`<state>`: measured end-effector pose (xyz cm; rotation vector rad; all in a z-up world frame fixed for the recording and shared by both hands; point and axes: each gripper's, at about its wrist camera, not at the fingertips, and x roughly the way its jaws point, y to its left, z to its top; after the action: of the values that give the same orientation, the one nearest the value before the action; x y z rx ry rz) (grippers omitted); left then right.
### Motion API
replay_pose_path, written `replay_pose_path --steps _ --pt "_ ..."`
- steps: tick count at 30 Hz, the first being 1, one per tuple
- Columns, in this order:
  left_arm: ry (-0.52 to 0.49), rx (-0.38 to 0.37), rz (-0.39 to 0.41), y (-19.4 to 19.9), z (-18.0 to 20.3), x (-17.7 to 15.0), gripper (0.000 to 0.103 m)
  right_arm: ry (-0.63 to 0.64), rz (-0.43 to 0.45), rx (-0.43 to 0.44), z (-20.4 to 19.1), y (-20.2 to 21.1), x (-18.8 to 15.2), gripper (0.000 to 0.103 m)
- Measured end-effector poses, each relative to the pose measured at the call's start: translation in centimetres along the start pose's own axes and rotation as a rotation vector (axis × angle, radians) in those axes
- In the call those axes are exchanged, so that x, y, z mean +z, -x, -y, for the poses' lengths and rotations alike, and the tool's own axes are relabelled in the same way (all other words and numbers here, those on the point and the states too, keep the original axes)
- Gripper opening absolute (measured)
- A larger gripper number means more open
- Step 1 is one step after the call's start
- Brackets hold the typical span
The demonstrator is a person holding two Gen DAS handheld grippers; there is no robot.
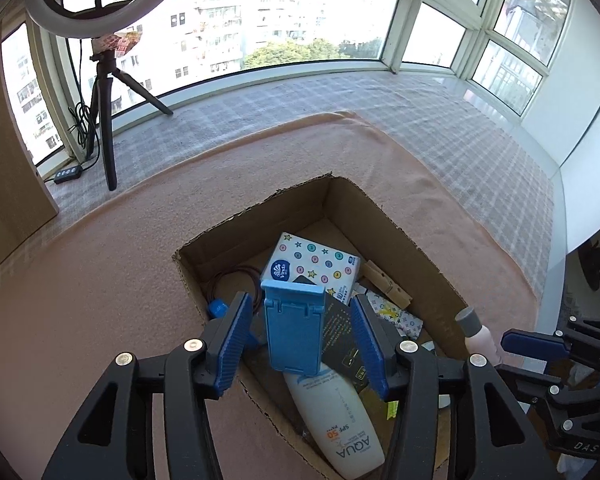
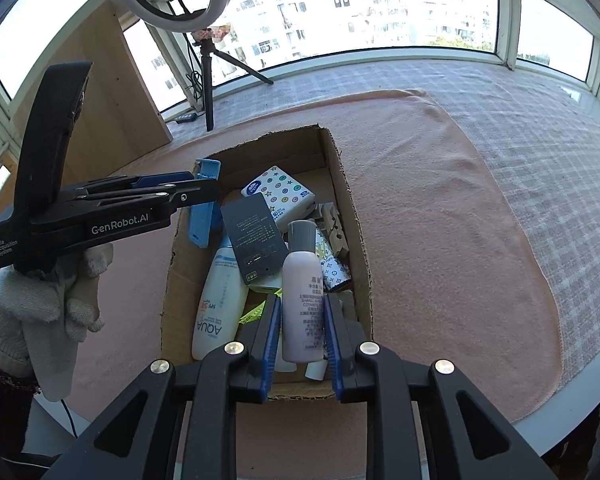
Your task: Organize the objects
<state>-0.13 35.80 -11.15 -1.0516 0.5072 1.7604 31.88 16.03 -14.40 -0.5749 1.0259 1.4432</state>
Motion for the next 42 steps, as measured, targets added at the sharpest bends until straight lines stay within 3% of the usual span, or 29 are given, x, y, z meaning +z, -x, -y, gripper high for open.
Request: replay_pose_path --steps 1,2,3,22,34,36,42 --pt "-0.002 0.006 0.009 0.1 0.1 0.0 0.079 -0.010 0.000 0.024 0.1 0.1 0.0 0.047" --pt "-0.006 0.009 0.016 0.3 0.2 0.0 0.081 -0.023 0.001 0.047 0.3 0.1 0.0 0.066" --pt "-0.006 0.009 0.015 0.3 0.2 0.0 0.081 -0.034 0.006 0.060 0.4 0.3 0.0 0.069" --pt "0.011 0.017 0.035 3.4 -1.1 -1.2 0.082 -0.003 0.039 0.001 -1.3 1.2 -0.1 0.070" --pt "0.056 0.048 0.086 9.4 -4.1 -3.9 0.084 0.003 0.095 -0.005 -4.3 2.9 0.3 0.074" --pt "0.065 0.056 0.096 10.6 -4.7 -4.6 0.087 0.012 0.108 -0.006 -5.2 3.2 0.5 0.079" --pt "0.095 0.096 0.132 14.6 -6.8 -7.1 0.093 0.037 0.139 0.019 -8.4 3.9 0.6 0.081"
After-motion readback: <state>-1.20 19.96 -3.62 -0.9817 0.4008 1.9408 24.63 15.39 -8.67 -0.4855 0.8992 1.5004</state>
